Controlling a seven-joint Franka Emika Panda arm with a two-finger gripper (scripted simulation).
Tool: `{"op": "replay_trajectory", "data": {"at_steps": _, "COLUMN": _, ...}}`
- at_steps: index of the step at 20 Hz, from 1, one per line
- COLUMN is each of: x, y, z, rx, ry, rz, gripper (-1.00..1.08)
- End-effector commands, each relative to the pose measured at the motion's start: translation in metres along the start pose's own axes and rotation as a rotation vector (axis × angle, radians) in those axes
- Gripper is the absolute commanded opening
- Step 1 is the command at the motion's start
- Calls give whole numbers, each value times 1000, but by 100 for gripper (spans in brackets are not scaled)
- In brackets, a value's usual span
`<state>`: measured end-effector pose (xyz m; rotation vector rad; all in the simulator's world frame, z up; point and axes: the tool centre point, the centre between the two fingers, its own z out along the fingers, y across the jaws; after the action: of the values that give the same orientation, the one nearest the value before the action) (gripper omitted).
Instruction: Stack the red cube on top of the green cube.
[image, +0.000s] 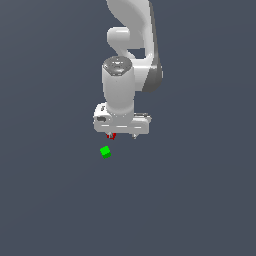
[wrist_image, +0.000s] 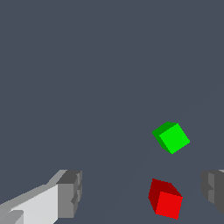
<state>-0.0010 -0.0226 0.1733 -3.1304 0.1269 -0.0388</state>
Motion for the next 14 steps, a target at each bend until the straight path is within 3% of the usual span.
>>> {"op": "replay_trajectory", "data": {"at_steps": 1, "x": -7, "y": 6, "z": 6, "rx": -1, "ry": -2, "rz": 16, "gripper": 100}}
{"op": "replay_trajectory", "data": {"at_steps": 14, "x": -79, "y": 58, "z": 68, "rx": -9, "ry": -16, "rz": 168, "gripper": 100}}
